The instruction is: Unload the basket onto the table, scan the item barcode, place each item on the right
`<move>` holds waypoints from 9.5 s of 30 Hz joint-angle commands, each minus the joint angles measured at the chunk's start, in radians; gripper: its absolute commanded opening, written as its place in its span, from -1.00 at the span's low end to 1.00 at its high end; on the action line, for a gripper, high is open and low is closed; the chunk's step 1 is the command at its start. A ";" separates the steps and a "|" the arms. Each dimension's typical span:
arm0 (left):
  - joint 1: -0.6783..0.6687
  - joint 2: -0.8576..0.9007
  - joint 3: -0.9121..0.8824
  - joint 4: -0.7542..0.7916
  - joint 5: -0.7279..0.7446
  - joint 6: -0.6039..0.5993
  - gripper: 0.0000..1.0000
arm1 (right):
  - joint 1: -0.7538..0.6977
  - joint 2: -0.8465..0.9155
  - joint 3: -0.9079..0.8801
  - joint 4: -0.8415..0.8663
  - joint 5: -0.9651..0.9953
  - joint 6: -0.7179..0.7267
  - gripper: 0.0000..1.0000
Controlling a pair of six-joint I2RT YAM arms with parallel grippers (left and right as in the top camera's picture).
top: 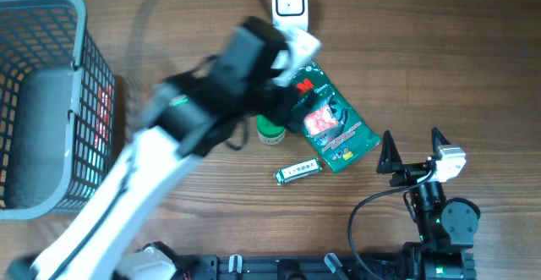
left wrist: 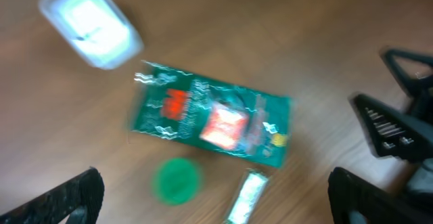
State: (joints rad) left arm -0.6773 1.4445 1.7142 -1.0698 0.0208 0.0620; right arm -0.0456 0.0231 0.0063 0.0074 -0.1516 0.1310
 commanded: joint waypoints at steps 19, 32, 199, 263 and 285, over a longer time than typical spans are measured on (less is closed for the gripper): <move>1.260 0.183 0.005 -0.222 -0.324 -1.590 1.00 | 0.002 -0.002 -0.001 0.003 0.006 0.006 0.99; 1.340 0.549 0.005 -0.456 -0.068 -1.741 1.00 | 0.002 -0.002 -0.001 0.003 0.006 0.006 0.99; 1.290 0.481 -0.243 -0.133 -0.277 -0.809 1.00 | 0.002 -0.002 -0.001 0.003 0.006 0.006 0.99; 0.385 -0.019 0.103 0.137 -0.548 -0.591 1.00 | 0.002 -0.002 -0.001 0.003 0.006 0.006 0.99; 0.385 -0.423 -0.151 0.673 -0.542 0.209 1.00 | 0.002 0.000 -0.001 0.003 0.006 0.006 0.99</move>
State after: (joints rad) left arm -0.2989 1.1477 1.6512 -0.4034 -0.6292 0.2871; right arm -0.0444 0.0250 0.0063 0.0071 -0.1516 0.1310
